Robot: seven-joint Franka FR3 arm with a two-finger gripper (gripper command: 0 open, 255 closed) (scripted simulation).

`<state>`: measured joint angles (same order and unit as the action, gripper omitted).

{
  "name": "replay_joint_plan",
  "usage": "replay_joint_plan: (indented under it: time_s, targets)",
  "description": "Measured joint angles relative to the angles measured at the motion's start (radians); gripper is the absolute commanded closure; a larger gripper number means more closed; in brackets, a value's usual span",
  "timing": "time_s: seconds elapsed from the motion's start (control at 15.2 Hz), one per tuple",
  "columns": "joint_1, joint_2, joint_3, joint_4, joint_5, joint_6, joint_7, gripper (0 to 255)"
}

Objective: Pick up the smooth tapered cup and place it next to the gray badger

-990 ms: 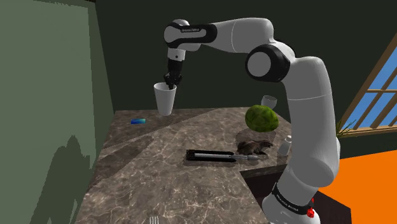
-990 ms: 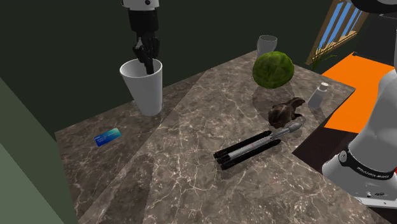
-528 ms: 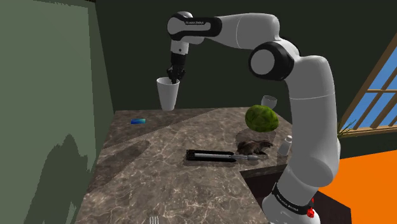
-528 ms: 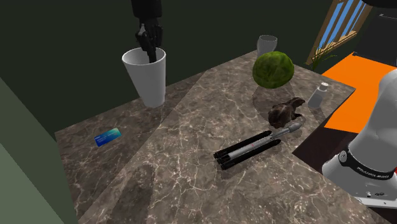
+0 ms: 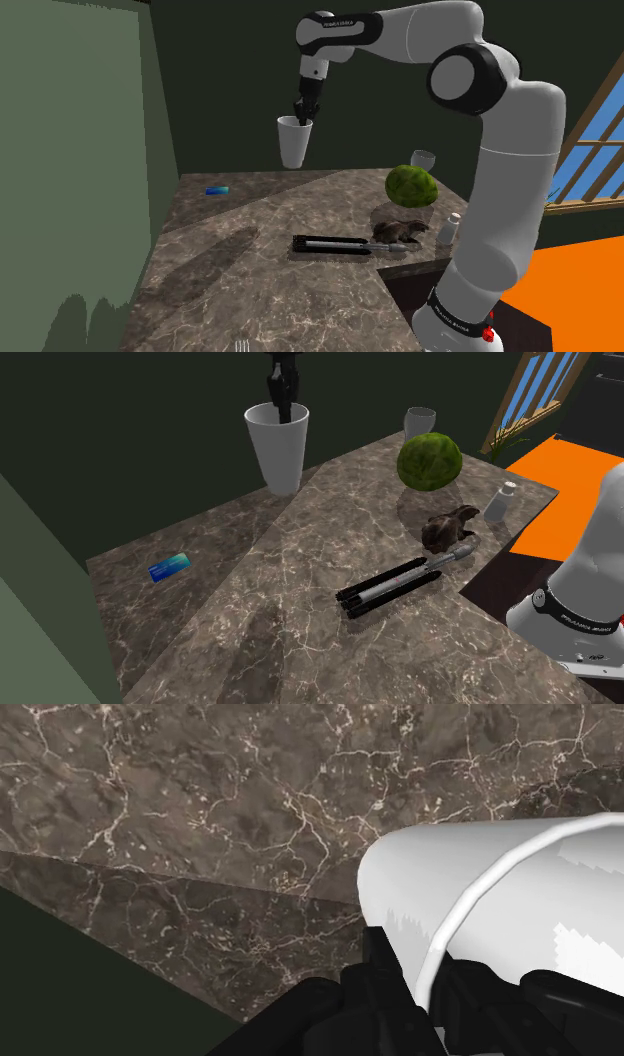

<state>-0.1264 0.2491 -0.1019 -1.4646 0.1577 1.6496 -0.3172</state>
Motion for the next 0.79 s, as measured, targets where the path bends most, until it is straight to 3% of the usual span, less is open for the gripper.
replay_joint_plan:
  time_s: [0.79]
  targets:
    - [-0.123, -0.203, -0.1, -0.152, -0.033, -0.077, -0.214, 255]
